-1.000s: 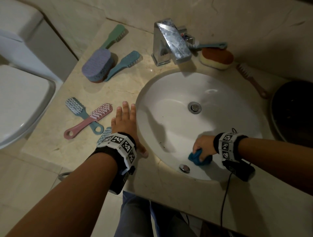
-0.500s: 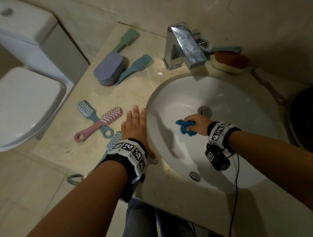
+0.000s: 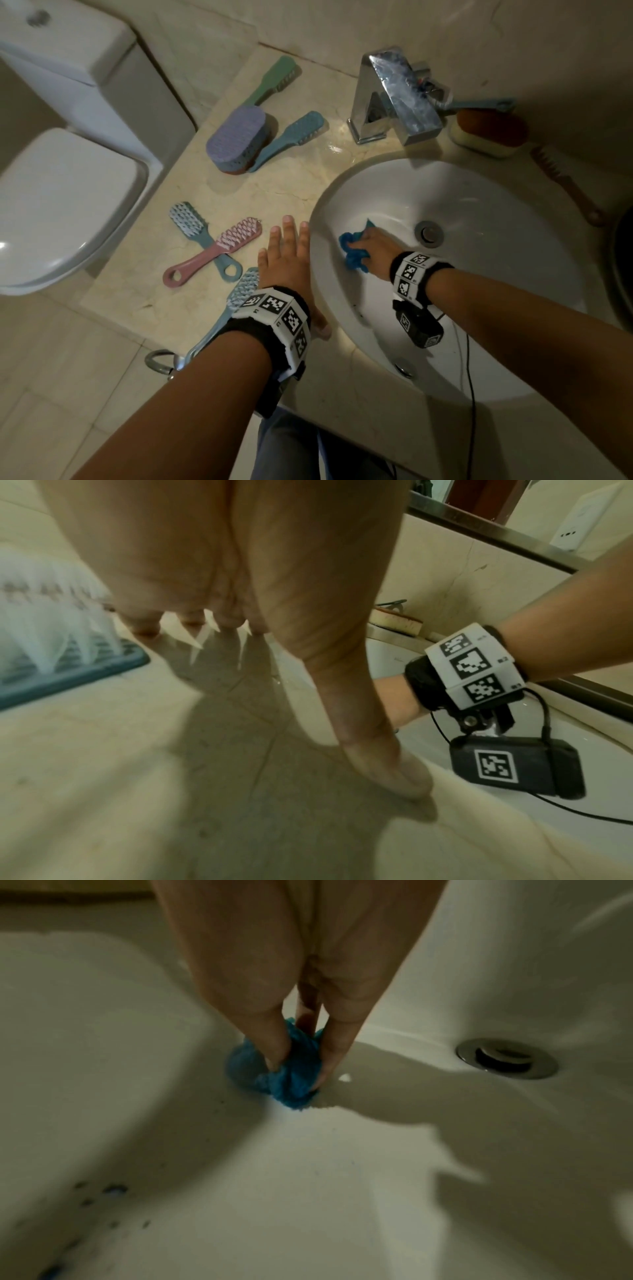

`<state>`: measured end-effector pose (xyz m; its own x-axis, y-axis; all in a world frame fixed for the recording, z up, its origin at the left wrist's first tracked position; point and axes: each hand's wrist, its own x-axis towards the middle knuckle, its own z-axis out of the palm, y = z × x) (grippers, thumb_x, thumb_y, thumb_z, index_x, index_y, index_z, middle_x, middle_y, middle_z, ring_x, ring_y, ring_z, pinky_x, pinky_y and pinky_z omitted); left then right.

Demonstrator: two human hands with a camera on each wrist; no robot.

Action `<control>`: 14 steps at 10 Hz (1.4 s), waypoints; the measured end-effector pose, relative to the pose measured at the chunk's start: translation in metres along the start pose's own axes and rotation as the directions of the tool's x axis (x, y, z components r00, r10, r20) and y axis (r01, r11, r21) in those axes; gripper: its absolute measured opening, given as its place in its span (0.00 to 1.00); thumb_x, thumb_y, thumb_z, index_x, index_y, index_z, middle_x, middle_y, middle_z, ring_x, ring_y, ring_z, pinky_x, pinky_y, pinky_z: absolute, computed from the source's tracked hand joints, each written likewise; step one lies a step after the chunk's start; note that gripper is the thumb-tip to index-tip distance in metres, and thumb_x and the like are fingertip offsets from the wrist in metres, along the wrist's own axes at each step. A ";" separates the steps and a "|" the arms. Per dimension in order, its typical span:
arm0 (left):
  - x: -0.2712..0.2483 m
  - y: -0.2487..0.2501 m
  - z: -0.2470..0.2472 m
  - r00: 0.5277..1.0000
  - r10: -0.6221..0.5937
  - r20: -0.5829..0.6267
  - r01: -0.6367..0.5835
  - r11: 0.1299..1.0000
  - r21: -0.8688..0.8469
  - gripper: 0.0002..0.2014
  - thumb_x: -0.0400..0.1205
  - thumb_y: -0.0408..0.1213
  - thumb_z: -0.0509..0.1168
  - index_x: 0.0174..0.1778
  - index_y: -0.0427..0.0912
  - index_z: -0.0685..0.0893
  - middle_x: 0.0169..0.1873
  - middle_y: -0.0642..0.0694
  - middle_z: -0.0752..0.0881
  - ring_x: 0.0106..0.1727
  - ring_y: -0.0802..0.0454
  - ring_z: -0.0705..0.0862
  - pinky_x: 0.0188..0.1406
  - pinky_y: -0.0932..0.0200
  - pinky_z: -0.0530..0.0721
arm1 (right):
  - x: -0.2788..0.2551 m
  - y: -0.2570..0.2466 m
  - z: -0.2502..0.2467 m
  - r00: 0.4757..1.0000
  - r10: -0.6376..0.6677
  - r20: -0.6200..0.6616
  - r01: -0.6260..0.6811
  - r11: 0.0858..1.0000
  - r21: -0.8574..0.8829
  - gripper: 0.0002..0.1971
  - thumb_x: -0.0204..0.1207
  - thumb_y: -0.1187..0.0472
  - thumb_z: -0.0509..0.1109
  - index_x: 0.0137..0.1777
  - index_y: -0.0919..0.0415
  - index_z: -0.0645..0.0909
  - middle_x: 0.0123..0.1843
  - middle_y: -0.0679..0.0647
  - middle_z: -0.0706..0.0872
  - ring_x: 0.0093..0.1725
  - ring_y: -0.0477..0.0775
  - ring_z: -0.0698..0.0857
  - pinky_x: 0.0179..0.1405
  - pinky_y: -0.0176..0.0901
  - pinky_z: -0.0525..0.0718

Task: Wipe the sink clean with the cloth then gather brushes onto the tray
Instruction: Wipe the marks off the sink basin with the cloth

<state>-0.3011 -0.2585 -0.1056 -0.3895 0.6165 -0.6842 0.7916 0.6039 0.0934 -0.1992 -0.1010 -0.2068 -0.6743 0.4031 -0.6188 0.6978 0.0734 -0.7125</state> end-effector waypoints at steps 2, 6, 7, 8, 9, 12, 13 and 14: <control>0.000 -0.001 0.001 1.000 0.003 -0.005 -0.003 1.000 -0.011 0.79 0.53 0.55 0.84 0.78 0.42 0.23 0.78 0.40 0.23 0.81 0.38 0.29 0.81 0.41 0.41 | -0.022 0.024 -0.019 0.993 0.095 0.075 -0.087 0.991 -0.101 0.21 0.74 0.76 0.65 0.66 0.62 0.82 0.62 0.59 0.81 0.62 0.56 0.79 0.61 0.32 0.70; 0.001 0.001 -0.001 1.000 -0.011 0.009 0.011 1.000 -0.003 0.80 0.53 0.55 0.84 0.78 0.42 0.23 0.78 0.40 0.23 0.81 0.39 0.28 0.80 0.40 0.40 | -0.028 0.014 0.004 0.979 0.198 0.054 -0.205 0.916 0.346 0.17 0.79 0.75 0.62 0.29 0.62 0.67 0.25 0.53 0.73 0.24 0.46 0.71 0.17 0.30 0.68; -0.001 0.002 -0.002 1.000 -0.017 0.025 0.017 1.000 0.008 0.80 0.53 0.55 0.84 0.78 0.42 0.22 0.77 0.40 0.22 0.81 0.39 0.28 0.81 0.41 0.40 | -0.031 0.016 0.018 0.960 0.269 0.077 -0.278 0.891 0.357 0.13 0.79 0.72 0.62 0.34 0.61 0.66 0.32 0.57 0.70 0.30 0.50 0.70 0.20 0.36 0.71; -0.001 0.002 -0.003 1.000 -0.019 0.020 0.019 1.000 0.018 0.80 0.53 0.55 0.84 0.78 0.42 0.22 0.77 0.40 0.22 0.81 0.39 0.28 0.81 0.41 0.40 | -0.048 0.019 0.015 0.958 0.225 0.179 -0.221 0.974 -0.043 0.04 0.78 0.69 0.64 0.50 0.64 0.78 0.46 0.60 0.76 0.44 0.56 0.77 0.42 0.49 0.74; -0.001 0.001 -0.002 1.000 -0.020 0.018 0.019 1.000 0.011 0.80 0.53 0.55 0.84 0.78 0.42 0.23 0.78 0.40 0.23 0.81 0.39 0.29 0.81 0.41 0.40 | -0.060 0.021 0.007 0.957 0.156 0.246 -0.037 0.902 -0.431 0.27 0.75 0.71 0.66 0.75 0.59 0.71 0.69 0.60 0.74 0.69 0.58 0.73 0.68 0.39 0.68; -0.003 0.001 -0.002 1.000 -0.008 -0.003 0.008 1.000 -0.005 0.79 0.53 0.54 0.84 0.78 0.42 0.24 0.78 0.40 0.24 0.82 0.39 0.30 0.81 0.42 0.41 | -0.068 0.021 -0.022 0.987 -0.108 0.116 0.151 0.858 -0.490 0.13 0.74 0.59 0.73 0.57 0.60 0.85 0.59 0.56 0.77 0.62 0.52 0.74 0.64 0.39 0.70; -0.003 0.000 -0.002 1.000 0.001 0.005 -0.001 1.000 -0.014 0.79 0.53 0.53 0.84 0.78 0.42 0.23 0.78 0.40 0.23 0.81 0.38 0.29 0.81 0.41 0.40 | -0.071 0.014 -0.034 0.975 -0.222 -0.030 0.185 0.872 -0.453 0.04 0.73 0.65 0.74 0.45 0.65 0.88 0.51 0.53 0.78 0.55 0.49 0.76 0.59 0.41 0.72; -0.003 0.000 -0.002 1.000 0.001 0.005 -0.001 1.000 -0.016 0.79 0.54 0.53 0.84 0.78 0.42 0.23 0.78 0.40 0.23 0.81 0.38 0.30 0.81 0.41 0.41 | -0.070 0.005 -0.041 0.956 -0.279 -0.088 0.221 0.887 -0.406 0.14 0.70 0.75 0.67 0.26 0.60 0.80 0.30 0.54 0.78 0.33 0.50 0.77 0.37 0.47 0.74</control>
<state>-0.3006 -0.2593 -0.1018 -0.3862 0.6149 -0.6876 0.7845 0.6111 0.1059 -0.1388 -0.0911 -0.1538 -0.8180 0.4451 -0.3643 0.5679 0.5248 -0.6341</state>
